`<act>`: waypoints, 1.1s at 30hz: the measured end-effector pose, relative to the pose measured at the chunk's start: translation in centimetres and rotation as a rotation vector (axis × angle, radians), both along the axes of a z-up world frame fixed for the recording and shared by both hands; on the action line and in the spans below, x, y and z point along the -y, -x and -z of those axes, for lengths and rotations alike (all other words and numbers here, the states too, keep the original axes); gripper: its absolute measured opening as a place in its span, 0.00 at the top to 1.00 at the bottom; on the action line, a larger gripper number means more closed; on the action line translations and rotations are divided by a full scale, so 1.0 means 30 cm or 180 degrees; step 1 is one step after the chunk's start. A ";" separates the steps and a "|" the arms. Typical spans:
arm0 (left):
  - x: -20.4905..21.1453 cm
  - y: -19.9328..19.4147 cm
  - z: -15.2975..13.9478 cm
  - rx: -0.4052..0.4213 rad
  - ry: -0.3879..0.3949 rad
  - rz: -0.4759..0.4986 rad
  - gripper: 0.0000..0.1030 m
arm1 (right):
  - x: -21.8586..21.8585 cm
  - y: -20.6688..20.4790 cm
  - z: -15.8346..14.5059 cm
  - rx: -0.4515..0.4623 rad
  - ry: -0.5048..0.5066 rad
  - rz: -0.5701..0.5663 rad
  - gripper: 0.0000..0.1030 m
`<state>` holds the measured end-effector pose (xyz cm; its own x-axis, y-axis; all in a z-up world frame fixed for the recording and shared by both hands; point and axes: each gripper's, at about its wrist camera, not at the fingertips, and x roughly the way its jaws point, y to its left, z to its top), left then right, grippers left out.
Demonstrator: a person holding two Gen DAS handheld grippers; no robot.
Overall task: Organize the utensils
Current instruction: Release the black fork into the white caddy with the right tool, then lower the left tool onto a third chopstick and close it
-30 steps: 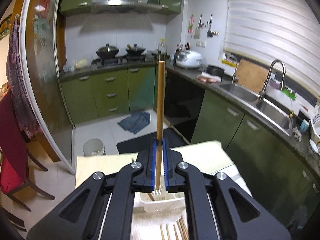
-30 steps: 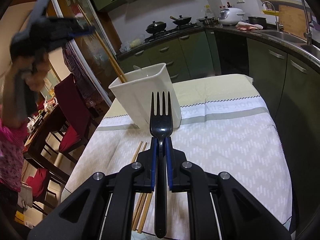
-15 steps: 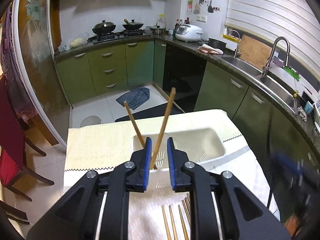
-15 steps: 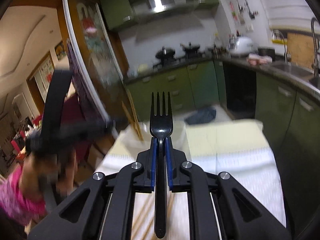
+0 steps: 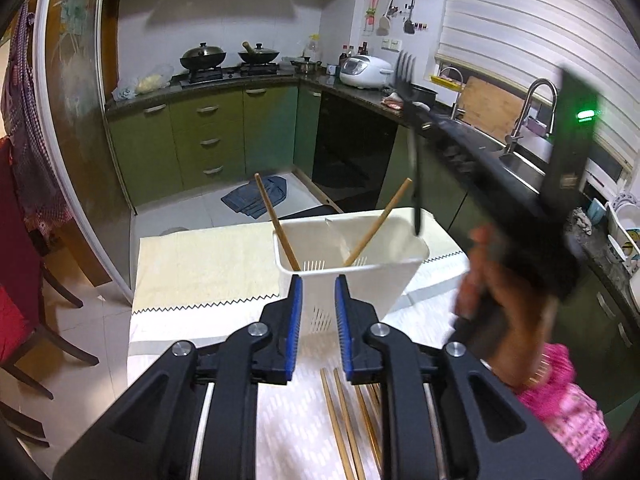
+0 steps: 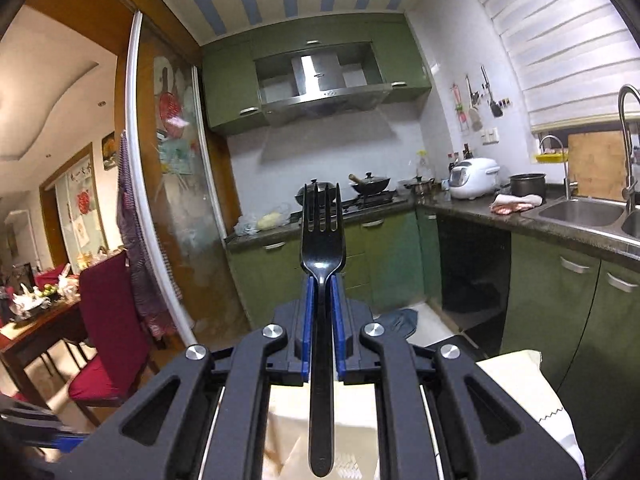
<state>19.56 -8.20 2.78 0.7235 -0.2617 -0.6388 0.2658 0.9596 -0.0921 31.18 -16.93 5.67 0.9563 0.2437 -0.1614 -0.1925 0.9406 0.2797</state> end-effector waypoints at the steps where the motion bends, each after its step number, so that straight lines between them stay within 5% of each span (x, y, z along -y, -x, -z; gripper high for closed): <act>1: 0.004 -0.002 -0.004 -0.0006 0.0008 0.0002 0.85 | -0.004 -0.019 0.014 -0.0001 0.0018 0.0023 0.91; 21: -0.002 -0.006 0.063 -0.0118 0.0161 0.0067 0.85 | 0.031 0.136 0.201 0.0067 0.0174 -0.0086 0.85; 25: 0.000 0.008 0.092 -0.0150 0.0190 0.0086 0.77 | 0.043 0.170 0.209 -0.0057 0.0154 -0.0136 0.77; 28: -0.003 0.039 0.147 -0.0249 0.0154 0.0064 0.61 | 0.056 0.247 0.206 -0.0193 0.0208 -0.0058 0.76; 29: -0.002 0.048 0.168 -0.0303 0.0127 0.0061 0.58 | 0.059 0.272 0.205 -0.0258 0.0224 -0.0038 0.69; 33: 0.014 0.058 0.330 -0.0857 -0.0021 0.0044 0.55 | 0.086 0.376 0.245 -0.0861 0.0372 -0.0014 0.65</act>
